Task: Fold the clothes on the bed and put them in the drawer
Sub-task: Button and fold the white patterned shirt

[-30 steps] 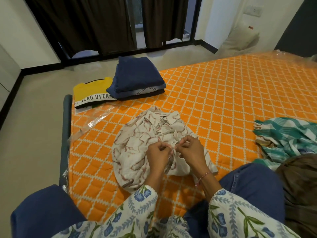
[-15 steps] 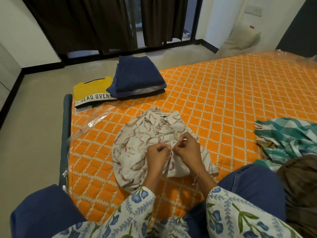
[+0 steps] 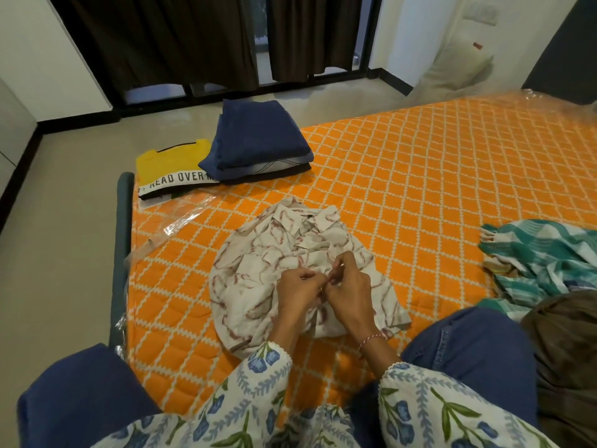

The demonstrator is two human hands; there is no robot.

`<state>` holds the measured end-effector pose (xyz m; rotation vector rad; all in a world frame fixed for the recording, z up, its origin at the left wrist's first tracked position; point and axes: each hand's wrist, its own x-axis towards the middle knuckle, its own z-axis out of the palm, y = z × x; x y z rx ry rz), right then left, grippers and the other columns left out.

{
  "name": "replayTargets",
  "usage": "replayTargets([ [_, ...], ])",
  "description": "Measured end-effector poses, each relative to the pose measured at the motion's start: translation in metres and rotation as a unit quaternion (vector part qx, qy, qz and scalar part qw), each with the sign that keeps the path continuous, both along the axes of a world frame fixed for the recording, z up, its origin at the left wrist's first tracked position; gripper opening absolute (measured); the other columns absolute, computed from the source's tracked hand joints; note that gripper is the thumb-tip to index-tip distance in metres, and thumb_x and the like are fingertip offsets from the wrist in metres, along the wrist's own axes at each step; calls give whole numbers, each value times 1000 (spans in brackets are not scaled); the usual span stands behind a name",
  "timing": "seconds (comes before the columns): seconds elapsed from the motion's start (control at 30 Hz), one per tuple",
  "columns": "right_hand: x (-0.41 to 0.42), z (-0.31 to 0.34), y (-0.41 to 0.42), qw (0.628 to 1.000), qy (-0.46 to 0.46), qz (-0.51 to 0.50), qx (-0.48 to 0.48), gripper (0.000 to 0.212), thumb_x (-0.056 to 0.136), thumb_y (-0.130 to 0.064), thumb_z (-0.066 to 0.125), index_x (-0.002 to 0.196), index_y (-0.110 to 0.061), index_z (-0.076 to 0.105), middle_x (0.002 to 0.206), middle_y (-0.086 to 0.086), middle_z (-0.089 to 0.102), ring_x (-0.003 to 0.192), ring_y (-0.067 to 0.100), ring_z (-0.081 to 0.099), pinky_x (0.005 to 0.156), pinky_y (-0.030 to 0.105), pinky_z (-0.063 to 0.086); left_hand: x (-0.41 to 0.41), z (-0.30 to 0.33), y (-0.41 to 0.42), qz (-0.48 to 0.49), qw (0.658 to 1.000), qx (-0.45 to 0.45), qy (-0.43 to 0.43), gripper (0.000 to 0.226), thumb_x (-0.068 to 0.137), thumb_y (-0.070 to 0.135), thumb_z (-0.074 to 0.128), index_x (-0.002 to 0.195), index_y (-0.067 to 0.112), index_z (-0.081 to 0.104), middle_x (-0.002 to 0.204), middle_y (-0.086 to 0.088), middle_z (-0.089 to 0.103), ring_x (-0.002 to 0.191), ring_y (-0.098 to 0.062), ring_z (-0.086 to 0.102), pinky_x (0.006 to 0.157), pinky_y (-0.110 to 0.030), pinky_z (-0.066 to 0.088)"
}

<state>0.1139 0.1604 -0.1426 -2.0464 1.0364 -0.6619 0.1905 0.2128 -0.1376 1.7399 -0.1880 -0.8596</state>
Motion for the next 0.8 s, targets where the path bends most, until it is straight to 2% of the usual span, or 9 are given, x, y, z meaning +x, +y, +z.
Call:
replayTargets([
  [0.13, 0, -3, 0, 1000, 17, 11, 13, 33, 74, 4, 62, 92, -14, 41, 70, 11, 59, 62, 26, 57, 52, 47, 47, -2, -10, -2, 12, 1000, 12, -18, 21, 77, 0, 62, 60, 12, 68, 51, -2, 58, 52, -16, 54, 56, -28, 49],
  [0.27, 2, -6, 2, 1000, 25, 0, -9, 32, 77, -1, 64, 92, -16, 41, 71, 6, 60, 62, 22, 57, 52, 42, 46, -5, -14, 0, 28, 998, 5, -58, 17, 80, -3, 61, 66, 4, 67, 58, -6, 59, 53, -15, 51, 50, -24, 42],
  [0.33, 2, -6, 0, 1000, 17, -12, 7, 32, 76, 0, 66, 92, -15, 43, 71, 7, 63, 63, 21, 60, 54, 40, 50, -5, -18, 0, 35, 997, -12, -61, 23, 82, -5, 61, 64, 8, 66, 61, -6, 62, 56, -15, 55, 53, -26, 48],
  [0.43, 2, -3, -6, 998, 8, -34, 59, 27, 74, 1, 69, 86, -11, 48, 67, 6, 63, 62, 20, 62, 56, 37, 52, -5, -23, 1, 38, 996, -26, -73, 20, 83, -5, 62, 71, 10, 68, 72, -9, 68, 71, -21, 65, 71, -37, 58],
  [0.5, 1, -3, -12, 993, 3, -44, 106, 25, 72, 0, 71, 77, -10, 49, 67, 8, 62, 64, 25, 63, 58, 38, 53, -7, -27, 0, 21, 994, -28, -108, 12, 83, -3, 63, 80, 7, 70, 80, -9, 70, 79, -23, 68, 76, -41, 58],
  [0.63, -1, -1, -24, 978, -5, -68, 196, 31, 66, 4, 70, 63, -16, 45, 59, 8, 58, 64, 34, 64, 62, 46, 56, -9, -25, -2, -13, 984, -30, -174, 14, 85, -2, 62, 94, 4, 71, 88, -7, 70, 84, -18, 66, 76, -34, 57],
  [0.73, -3, 0, -26, 958, -50, -107, 262, 33, 65, 9, 68, 63, -14, 43, 55, 7, 55, 54, 26, 57, 60, 40, 52, -5, -22, 0, -52, 987, -46, -147, 18, 84, -2, 61, 94, 12, 66, 82, 1, 67, 79, -12, 65, 72, -25, 56],
  [0.8, -2, -1, -25, 932, -89, -137, 322, 33, 65, 10, 67, 65, -13, 43, 63, 14, 56, 59, 24, 56, 60, 38, 50, -6, -23, 0, -80, 985, -25, -154, 19, 80, -2, 64, 95, 11, 63, 78, 3, 63, 75, -11, 62, 69, -22, 53],
])
